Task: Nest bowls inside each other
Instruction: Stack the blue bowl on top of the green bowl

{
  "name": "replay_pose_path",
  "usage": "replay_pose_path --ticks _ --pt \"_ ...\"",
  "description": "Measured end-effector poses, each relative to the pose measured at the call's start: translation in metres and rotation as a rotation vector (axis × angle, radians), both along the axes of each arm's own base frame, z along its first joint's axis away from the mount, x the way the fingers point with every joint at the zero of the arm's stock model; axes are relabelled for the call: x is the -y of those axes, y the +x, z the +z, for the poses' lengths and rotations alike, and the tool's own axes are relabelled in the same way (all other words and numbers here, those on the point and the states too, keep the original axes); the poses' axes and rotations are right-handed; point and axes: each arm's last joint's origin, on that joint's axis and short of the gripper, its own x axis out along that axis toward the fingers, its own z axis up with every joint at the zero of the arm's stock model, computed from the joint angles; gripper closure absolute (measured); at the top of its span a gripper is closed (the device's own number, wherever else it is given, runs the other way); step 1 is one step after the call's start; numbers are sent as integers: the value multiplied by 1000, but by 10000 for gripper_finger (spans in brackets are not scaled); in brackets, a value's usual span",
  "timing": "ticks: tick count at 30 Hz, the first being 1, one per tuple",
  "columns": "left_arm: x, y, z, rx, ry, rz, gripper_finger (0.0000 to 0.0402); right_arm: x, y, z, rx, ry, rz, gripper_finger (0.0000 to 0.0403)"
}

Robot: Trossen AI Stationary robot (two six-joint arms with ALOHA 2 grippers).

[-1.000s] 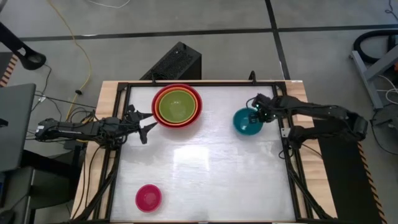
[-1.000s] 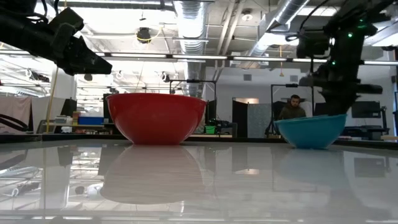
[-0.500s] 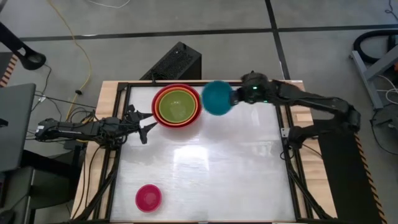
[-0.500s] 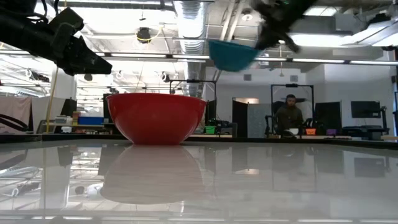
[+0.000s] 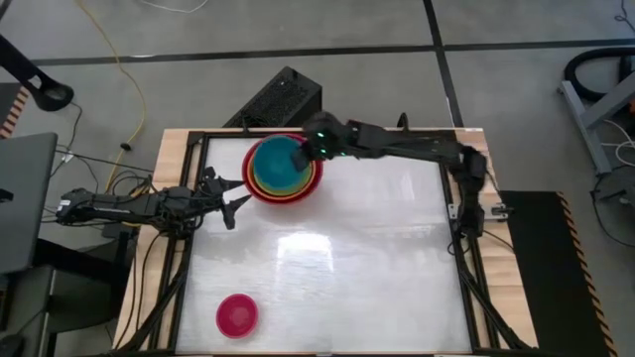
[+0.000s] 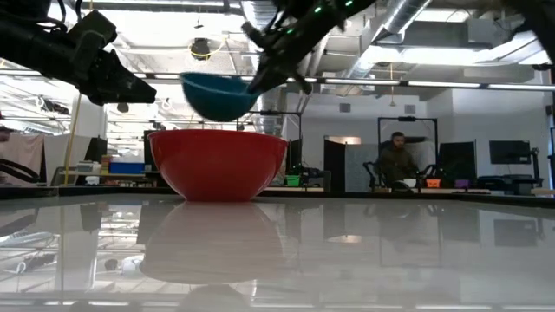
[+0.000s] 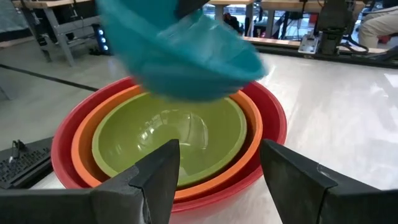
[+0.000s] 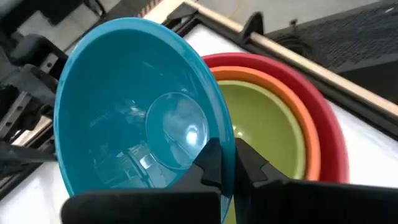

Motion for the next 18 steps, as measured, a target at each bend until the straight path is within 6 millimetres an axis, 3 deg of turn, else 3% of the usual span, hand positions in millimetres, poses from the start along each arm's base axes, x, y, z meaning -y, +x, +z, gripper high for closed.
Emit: replay_pose_path --ticks 7,14,18 --pt "0 0 0 -5 8 -21 189 34 25 -34 -139 54 -37 384" --pt "1 0 0 -7 10 -22 189 42 32 -60 -219 102 -30 384" --pt "0 0 0 -8 12 -22 189 41 32 -64 -241 105 -36 384"
